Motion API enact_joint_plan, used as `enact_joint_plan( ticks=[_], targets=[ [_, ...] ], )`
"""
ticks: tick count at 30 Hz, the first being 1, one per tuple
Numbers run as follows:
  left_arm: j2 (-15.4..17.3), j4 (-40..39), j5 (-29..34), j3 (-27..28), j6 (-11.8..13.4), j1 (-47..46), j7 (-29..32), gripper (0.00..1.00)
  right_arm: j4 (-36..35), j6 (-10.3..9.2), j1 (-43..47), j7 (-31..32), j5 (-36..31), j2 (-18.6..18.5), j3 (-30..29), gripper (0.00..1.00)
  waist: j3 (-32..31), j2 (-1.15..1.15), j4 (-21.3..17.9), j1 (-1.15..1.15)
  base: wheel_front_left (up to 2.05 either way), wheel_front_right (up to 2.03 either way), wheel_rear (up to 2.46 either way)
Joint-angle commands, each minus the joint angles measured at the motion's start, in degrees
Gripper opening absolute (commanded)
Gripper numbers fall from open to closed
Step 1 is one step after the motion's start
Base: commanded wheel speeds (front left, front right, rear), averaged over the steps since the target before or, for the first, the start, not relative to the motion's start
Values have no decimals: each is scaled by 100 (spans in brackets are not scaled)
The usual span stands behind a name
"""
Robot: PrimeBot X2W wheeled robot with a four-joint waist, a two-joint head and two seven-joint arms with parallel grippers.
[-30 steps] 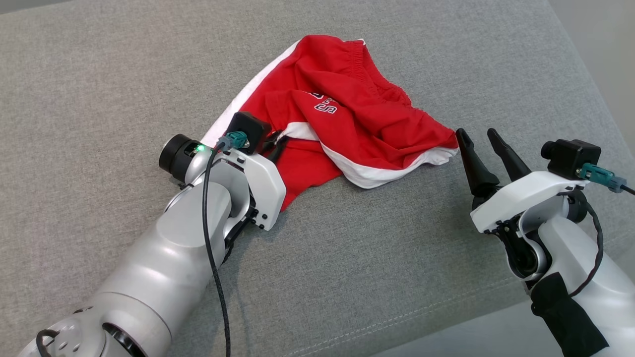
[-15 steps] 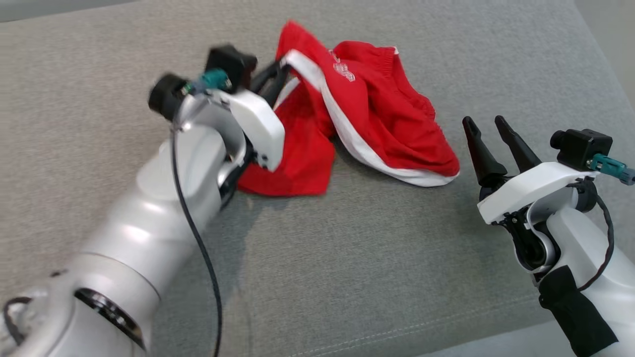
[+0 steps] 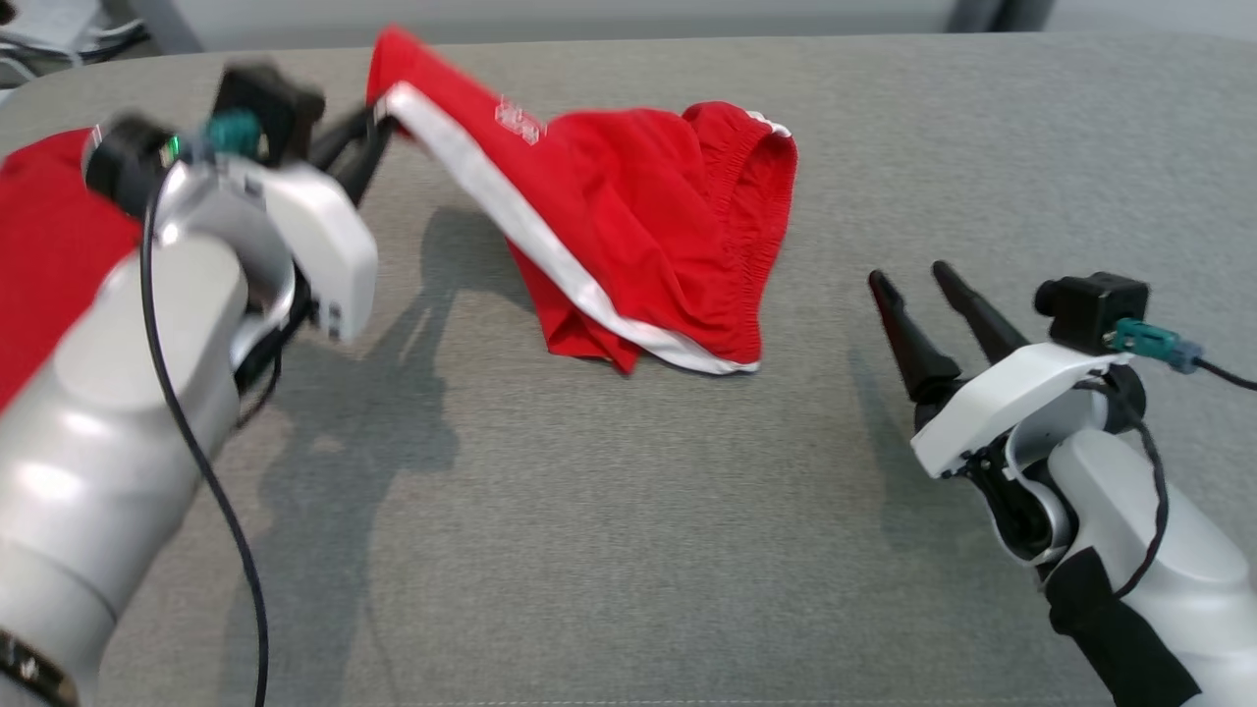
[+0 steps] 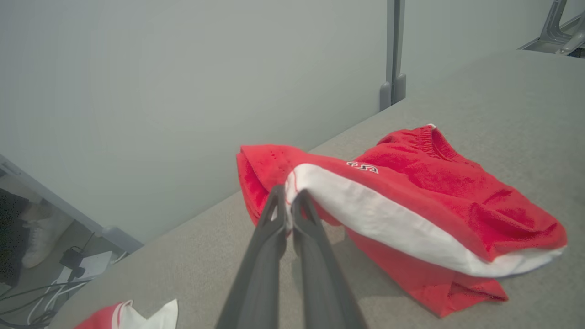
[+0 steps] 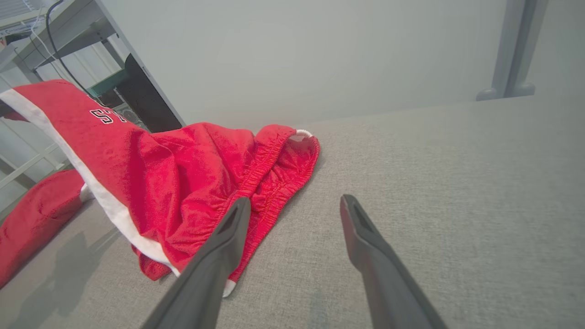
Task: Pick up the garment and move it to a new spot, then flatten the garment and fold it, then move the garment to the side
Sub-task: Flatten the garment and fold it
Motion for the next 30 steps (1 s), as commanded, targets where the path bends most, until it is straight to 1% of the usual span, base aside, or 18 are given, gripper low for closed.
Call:
enact_joint_plan(
  ticks=[1, 5, 8, 11, 19, 26, 30],
  targets=[
    [299, -117, -105, 102, -27, 192, 7, 0, -175, 0, 92, 49, -14, 45, 170, 100, -86, 0, 306, 0, 0, 0, 0],
    [474, -300, -433, 185, -17, 853, -28, 0, -229, 0, 121, 177, -1, 62, 560, 100, -34, 0, 508, 0, 0, 0, 0],
    [537, -423, -574, 276, 88, 1155, -153, 0, -222, 0, 145, 265, 33, -22, 799, 100, -16, 0, 628, 0, 0, 0, 0],
    [590, -549, -641, 333, 153, 1321, -243, 0, -191, 0, 166, 328, 78, -139, 979, 100, 5, 0, 700, 0, 0, 0, 0],
    [745, -747, -662, 405, 173, 1503, -401, 0, -278, 0, 100, 463, 222, -354, 1510, 100, 146, 0, 770, 0, 0, 0, 0],
    [668, -879, -812, 569, 232, 1972, -521, 0, -248, 0, -71, 343, 284, -464, 1802, 100, 330, 0, 789, 0, 0, 0, 0],
    [621, -959, -765, 663, 266, 2122, -552, 0, -199, 0, -232, 221, 250, -488, 1904, 100, 388, 0, 821, 0, 0, 0, 0]
  ],
)
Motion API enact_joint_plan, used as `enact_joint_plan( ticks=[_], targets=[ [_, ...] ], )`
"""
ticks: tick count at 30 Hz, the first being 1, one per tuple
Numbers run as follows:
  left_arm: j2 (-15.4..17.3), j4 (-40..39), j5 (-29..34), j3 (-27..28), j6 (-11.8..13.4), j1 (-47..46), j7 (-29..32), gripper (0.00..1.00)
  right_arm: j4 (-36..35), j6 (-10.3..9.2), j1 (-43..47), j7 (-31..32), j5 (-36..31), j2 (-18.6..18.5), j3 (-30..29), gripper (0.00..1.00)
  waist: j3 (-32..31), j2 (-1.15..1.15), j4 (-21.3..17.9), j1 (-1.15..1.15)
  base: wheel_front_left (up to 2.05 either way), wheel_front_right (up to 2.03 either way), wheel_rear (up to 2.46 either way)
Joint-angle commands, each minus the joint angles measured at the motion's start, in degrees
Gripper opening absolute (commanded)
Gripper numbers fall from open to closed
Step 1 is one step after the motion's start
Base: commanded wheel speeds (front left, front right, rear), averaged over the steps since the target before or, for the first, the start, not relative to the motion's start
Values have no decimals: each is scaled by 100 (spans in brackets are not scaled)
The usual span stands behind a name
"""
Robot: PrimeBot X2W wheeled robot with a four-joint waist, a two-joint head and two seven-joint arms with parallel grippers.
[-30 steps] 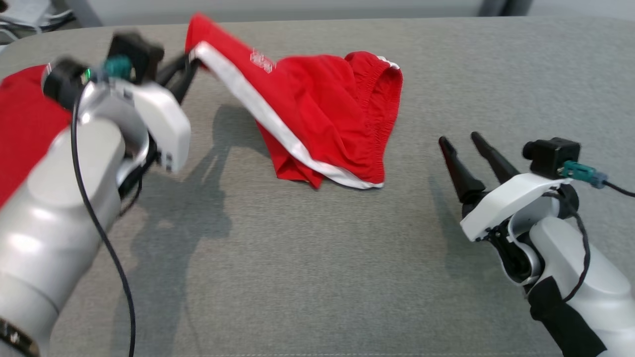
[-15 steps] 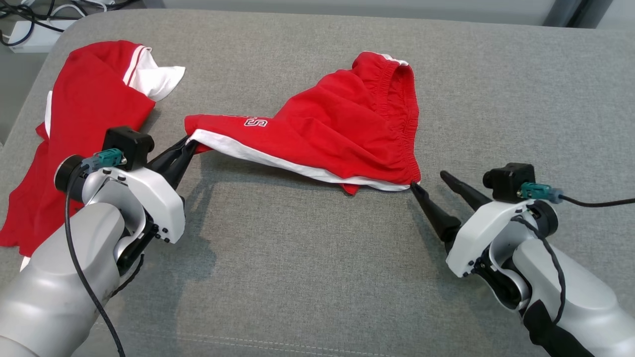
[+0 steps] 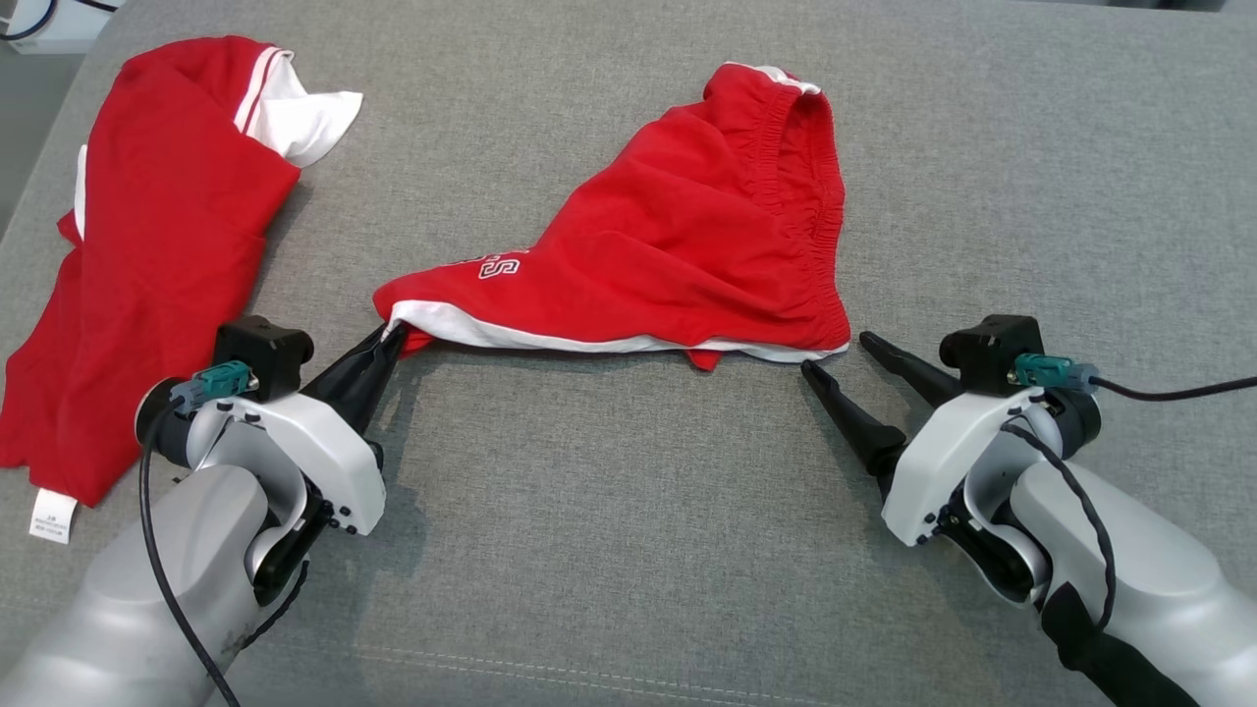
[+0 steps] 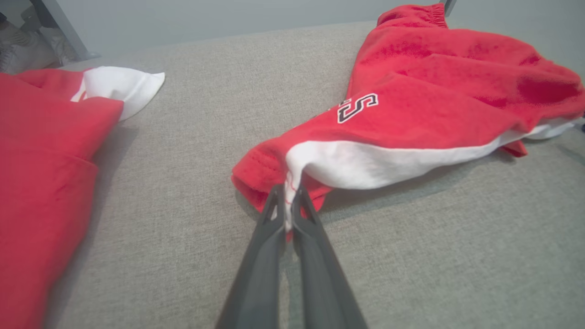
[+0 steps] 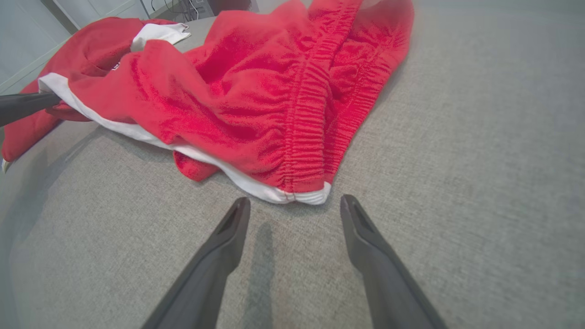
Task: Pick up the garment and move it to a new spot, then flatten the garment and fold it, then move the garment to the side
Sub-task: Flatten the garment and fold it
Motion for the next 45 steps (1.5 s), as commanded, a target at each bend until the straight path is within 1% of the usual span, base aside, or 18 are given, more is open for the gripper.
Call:
enact_joint_plan(
  ticks=[1, 8, 9, 10, 11, 12, 13, 14, 19, 23, 29, 30, 33, 36, 39, 40, 43, 45],
  targets=[
    [233, -71, 33, 243, 53, -54, -67, 0, -68, 0, -17, -93, 6, -37, 43, 100, 8, 0, 15, 0, 0, 0, 0],
    [119, -166, 154, 411, 58, 10, -76, 0, 119, 0, -231, 2, 32, -57, 312, 100, 55, 0, 116, 0, 0, 0, 0],
    [106, -180, 175, 440, 57, 14, -77, 0, 135, 0, -255, 3, 49, -52, 349, 98, 65, 0, 129, 0, 0, 0, 0],
    [97, -190, 198, 466, 56, 19, -77, 0, 142, 0, -281, -4, 63, -44, 386, 85, 77, 0, 137, 0, 0, 0, 0],
    [75, -207, 229, 530, 47, 37, -77, 0, 154, 0, -334, -32, 94, -32, 454, 47, 99, 0, 142, 0, 0, 0, 0],
    [63, -210, 250, 555, 43, 51, -77, 0, 160, 0, -357, -39, 111, -31, 490, 33, 110, 0, 141, 0, 0, 0, 0],
    [48, -212, 266, 577, 34, 65, -78, 0, 170, 0, -379, -44, 130, -34, 523, 9, 120, 0, 140, 0, 0, 0, 0],
    [33, -216, 284, 600, 27, 74, -78, 0, 184, 0, -397, -47, 151, -40, 554, 0, 127, 0, 141, 0, 0, 0, 0],
    [-2, -232, 391, 709, -22, 101, -78, 0, 170, 0, -524, -165, 319, -108, 588, 0, 112, 0, 105, 0, 0, 0, 0],
    [135, -271, 523, 680, -122, -112, -65, 0, -107, 0, -784, -288, 684, -252, 376, 0, 31, 0, 33, 0, 0, 0, 0],
    [584, -493, 798, 376, -243, -1181, 441, 0, -467, 0, -1609, -251, 1104, -508, 0, 0, -76, 0, -106, 0, 0, 0, 0],
    [584, -493, 798, 376, -243, -1181, 441, 0, -467, 0, -1609, -251, 1104, -508, 0, 0, -76, 0, -106, 0, 0, 0, 0],
    [846, -765, 851, 42, -256, -1865, 803, 0, -537, 0, -2102, -162, 1241, -500, -115, 0, -115, 0, -192, 0, 0, 0, 0],
    [1119, -954, 787, -230, -258, -2545, 997, 0, -491, 0, -2561, -41, 1303, -430, -132, 0, -144, 0, -280, 0, 0, 0, 0],
    [1253, -898, 775, -312, -259, -3138, 891, 0, -286, 0, -2951, -98, 1343, -328, -201, 0, -178, 0, -344, 0, 0, 0, 0],
    [1260, -763, 772, -304, -259, -3417, 696, 0, -136, 0, -3154, -222, 1399, -265, -288, 0, -229, 0, -371, 0, 0, 0, 0],
    [1246, -636, 670, -341, -259, -3611, 462, 0, -25, 0, -3345, -267, 1531, -228, -345, 0, -274, 0, -396, 0, 0, 0, 0],
    [1261, -690, 565, -595, -259, -3496, 517, 0, -97, 0, -3319, -92, 1685, -279, -265, 0, -317, 0, -396, 0, 0, 0, 0]
  ],
)
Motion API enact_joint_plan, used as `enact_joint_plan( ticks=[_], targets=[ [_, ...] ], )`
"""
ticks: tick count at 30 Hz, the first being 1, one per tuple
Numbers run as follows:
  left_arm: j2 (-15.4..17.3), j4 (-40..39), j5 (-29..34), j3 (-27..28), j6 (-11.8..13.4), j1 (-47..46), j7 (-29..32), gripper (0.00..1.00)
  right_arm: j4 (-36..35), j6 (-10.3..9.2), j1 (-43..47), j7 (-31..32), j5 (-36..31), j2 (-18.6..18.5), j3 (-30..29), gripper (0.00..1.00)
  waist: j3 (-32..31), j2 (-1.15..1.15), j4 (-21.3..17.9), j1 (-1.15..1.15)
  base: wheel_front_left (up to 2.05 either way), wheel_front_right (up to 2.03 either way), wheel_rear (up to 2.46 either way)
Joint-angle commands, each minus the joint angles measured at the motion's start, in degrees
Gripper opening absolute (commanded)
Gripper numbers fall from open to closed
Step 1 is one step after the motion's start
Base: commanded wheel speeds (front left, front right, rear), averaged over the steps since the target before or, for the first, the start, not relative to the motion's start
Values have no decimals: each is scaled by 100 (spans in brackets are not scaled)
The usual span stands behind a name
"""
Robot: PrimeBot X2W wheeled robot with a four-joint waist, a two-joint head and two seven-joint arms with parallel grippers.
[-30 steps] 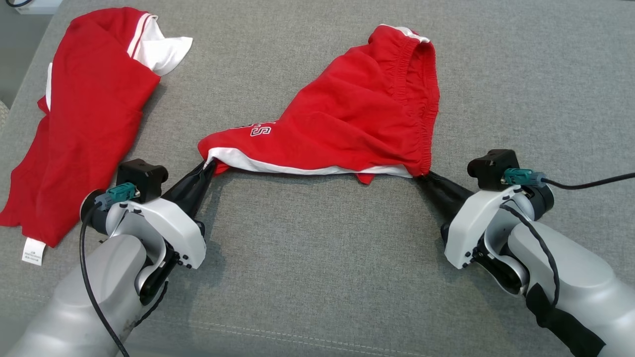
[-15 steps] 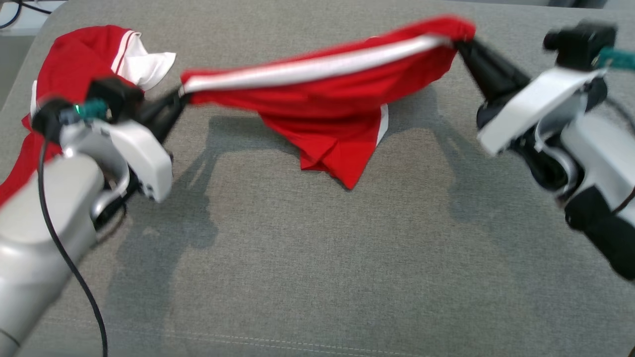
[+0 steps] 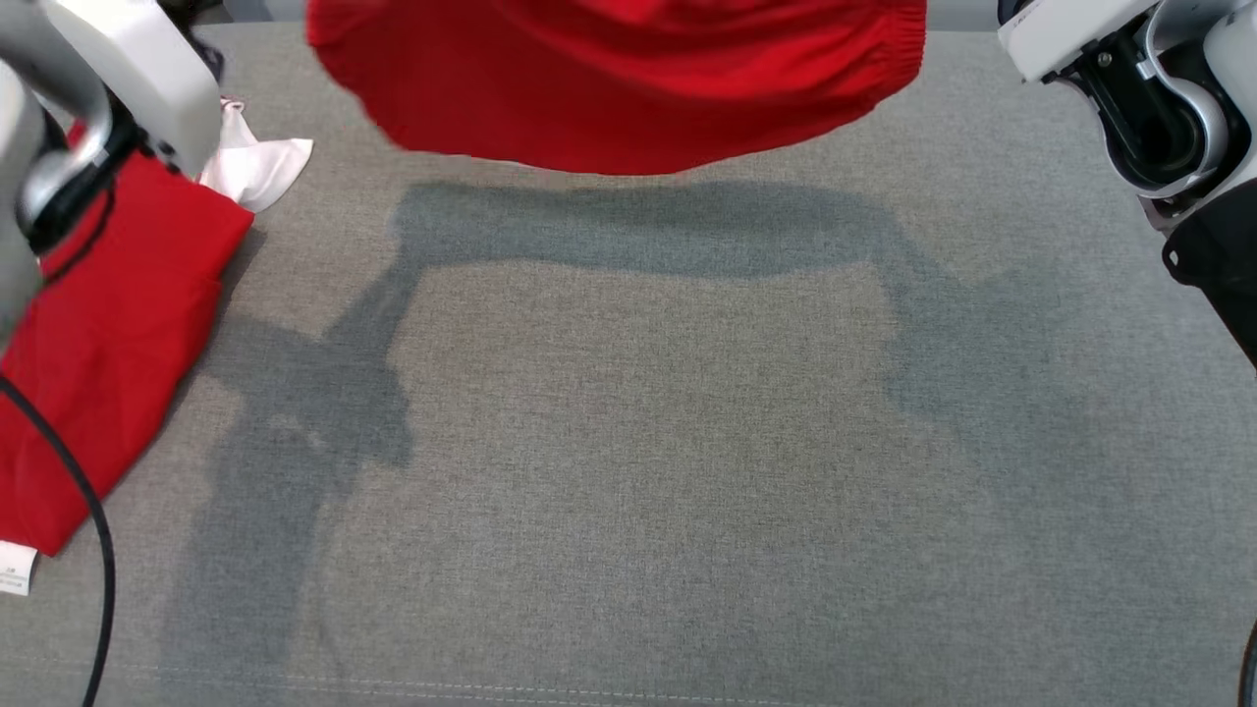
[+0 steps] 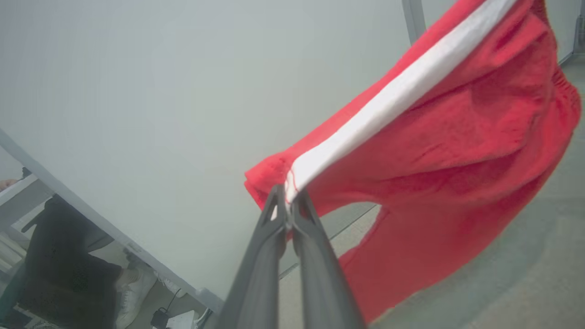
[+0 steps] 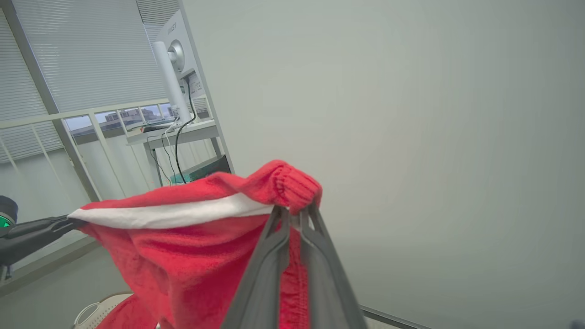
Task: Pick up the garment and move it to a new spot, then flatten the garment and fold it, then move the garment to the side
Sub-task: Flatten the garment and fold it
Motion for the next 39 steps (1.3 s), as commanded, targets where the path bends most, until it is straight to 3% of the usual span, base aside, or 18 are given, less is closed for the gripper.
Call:
enact_joint_plan(
  ticks=[1, 5, 8, 12, 13, 18, 21, 23, 25, 28, 30, 34, 36, 39],
  targets=[
    [264, -110, -115, -22, -4, 37, 103, 0, -153, 0, 128, 179, 149, -32, 71, 0, -44, 0, -5, 0, 0, 0, 0],
    [570, -595, -630, -615, -4, 723, 410, 0, -695, 0, 693, 1114, 601, -460, 561, 0, -201, 0, -47, 0, 0, 0, 0],
    [859, -1115, -1129, -826, -4, 1362, 667, 0, -1380, 0, 1275, 1929, 1129, -975, 879, 0, -316, 0, -75, 0, 0, 0, 0],
    [1318, -1929, -1724, -943, -4, 2069, 1134, 0, -2305, 0, 2006, 2856, 1997, -1809, 1022, 0, -463, 0, -114, 0, 0, 0, 0],
    [1562, -2405, -1929, -970, -4, 2315, 1431, 0, -2695, 0, 2310, 3226, 2421, -2216, 1032, 0, -520, 0, -132, 0, 0, 0, 0],
    [2164, -3567, -2755, -995, -4, 2832, 2507, 0, -3519, 0, 2821, 3726, 3328, -3058, 1051, 0, -502, 0, -156, 0, 0, 0, 0],
    [2365, -3976, -3236, -996, -4, 2770, 3095, 0, -3809, 0, 2893, 3668, 3699, -3266, 1080, 0, -280, 0, -153, 0, 0, 0, 0],
    [2330, -3998, -3595, -995, -4, 2614, 3500, 0, -3741, 0, 2782, 3562, 3837, -3149, 1135, 0, -17, 0, -161, 0, 0, 0, 0],
    [2120, -3829, -3864, -896, -4, 2334, 3750, 0, -3402, 0, 2506, 3378, 3951, -2789, 1152, 0, 328, 0, -167, 0, 0, 0, 0],
    [1822, -3452, -3715, -752, -4, 1857, 3815, 0, -2782, 0, 1996, 3091, 3959, -2246, 1122, 0, 729, 0, -178, 0, 0, 0, 0],
    [1468, -2877, -3146, -430, -4, 1188, 3244, 0, -1887, 0, 1221, 2479, 3746, -1583, 943, 0, 1130, 0, -203, 0, 0, 0, 0],
    [836, -1679, -1883, 334, -4, -140, 921, 0, -171, 0, -522, 580, 3049, -405, 293, 0, 1586, 0, -277, 0, 0, 0, 0],
    [609, -1305, -1545, 356, -4, -541, 166, 0, 209, 0, -1058, -2, 2851, -101, 92, 0, 1578, 0, -309, 0, 0, 0, 0],
    [451, -1108, -1495, 76, -4, -743, -298, 0, 284, 0, -1222, 34, 2846, 21, 78, 0, 1456, 0, -365, 0, 0, 0, 0]
  ],
)
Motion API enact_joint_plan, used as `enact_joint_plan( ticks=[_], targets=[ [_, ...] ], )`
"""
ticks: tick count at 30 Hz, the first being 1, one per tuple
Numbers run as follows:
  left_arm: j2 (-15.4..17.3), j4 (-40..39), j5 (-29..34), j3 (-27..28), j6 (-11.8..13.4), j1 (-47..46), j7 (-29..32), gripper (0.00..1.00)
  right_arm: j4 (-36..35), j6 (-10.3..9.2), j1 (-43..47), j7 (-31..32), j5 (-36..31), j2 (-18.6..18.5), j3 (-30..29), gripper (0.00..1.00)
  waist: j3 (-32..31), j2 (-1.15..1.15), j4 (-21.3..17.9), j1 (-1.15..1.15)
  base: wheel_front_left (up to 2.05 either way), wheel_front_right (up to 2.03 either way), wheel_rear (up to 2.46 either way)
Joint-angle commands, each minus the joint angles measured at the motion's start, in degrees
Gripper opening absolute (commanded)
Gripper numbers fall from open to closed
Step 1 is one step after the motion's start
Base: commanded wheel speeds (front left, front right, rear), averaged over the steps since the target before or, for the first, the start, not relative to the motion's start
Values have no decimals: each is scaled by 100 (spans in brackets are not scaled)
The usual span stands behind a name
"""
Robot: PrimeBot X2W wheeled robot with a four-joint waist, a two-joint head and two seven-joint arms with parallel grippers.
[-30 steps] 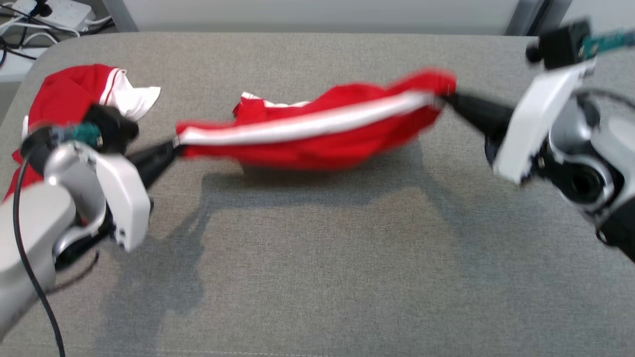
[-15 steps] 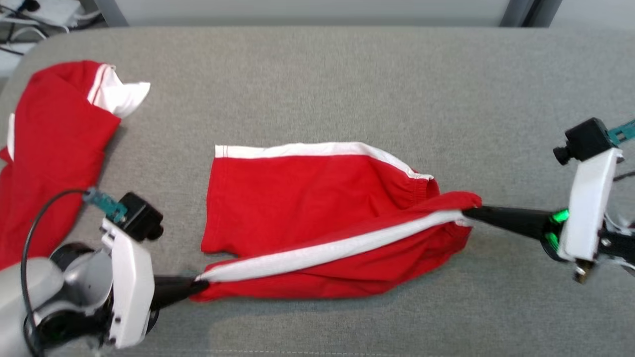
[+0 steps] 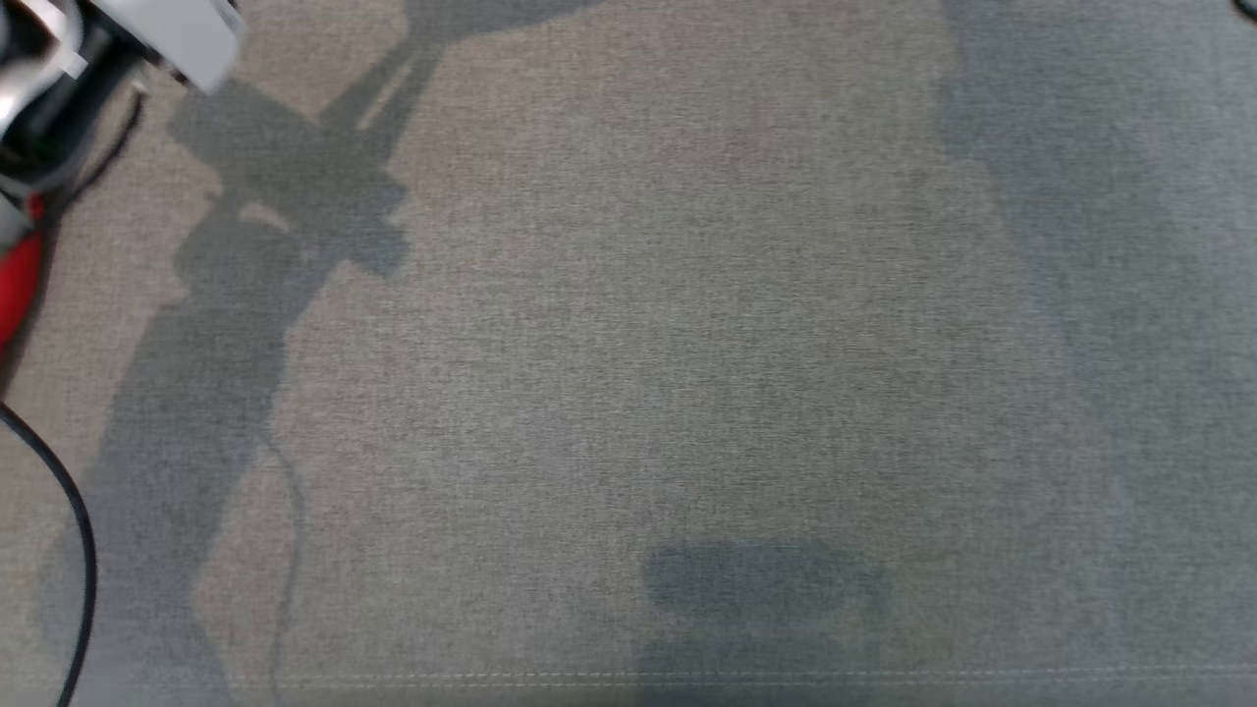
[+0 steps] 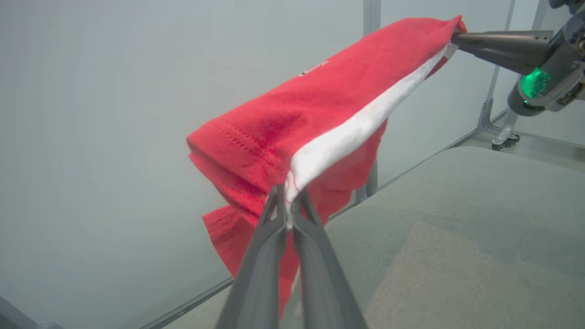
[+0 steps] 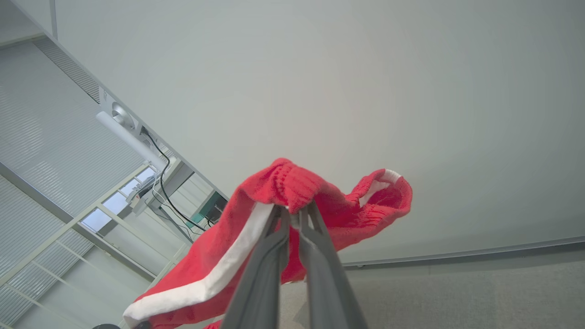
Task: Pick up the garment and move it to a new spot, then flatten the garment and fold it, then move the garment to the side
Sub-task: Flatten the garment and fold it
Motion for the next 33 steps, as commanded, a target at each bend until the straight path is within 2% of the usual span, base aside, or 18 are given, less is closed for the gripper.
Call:
enact_joint_plan(
  ticks=[1, 6, 10, 13, 16, 21, 24, 33],
  targets=[
    [245, -53, -59, 154, 1, -111, -76, 0, -94, 9, 215, 127, 31, -12, -24, 0, -45, 0, -76, 0, 0, 0, 0],
    [453, 12, -290, -488, 1, 265, -223, 0, -460, 9, 831, 998, 277, -310, 290, 0, 90, 0, -206, 0, 0, 0, 0],
    [485, 155, -421, -635, 1, 846, -290, 0, -882, 9, 1529, 1458, 546, -612, 468, 0, 243, 0, -257, 0, 0, 0, 0],
    [410, 194, -426, -490, 1, 1364, -298, 0, -1230, 9, 2030, 1668, 645, -948, 600, 0, 260, 0, -247, 0, 0, 0, 0],
    [281, 138, -295, -106, 1, 1990, -300, 0, -1606, 9, 2478, 1778, 724, -1279, 695, 0, 153, 0, -193, 0, 0, 0, 0],
    [15, 15, 200, 593, 1, 2893, -301, 0, -2176, 9, 3070, 1575, 780, -1697, 696, 0, -150, 0, -51, 0, 0, 0, 0],
    [-165, -56, 406, 878, 1, 3334, -301, 0, -2461, 9, 3397, 1434, 830, -1798, 712, 0, -389, 0, 25, 0, 0, 0, 0],
    [-392, 43, 929, 1046, 1, 4133, -301, 0, -2799, 9, 4099, 1288, 1008, -1813, 856, 0, -1057, 0, 117, 0, 0, 0, 0]
  ],
)
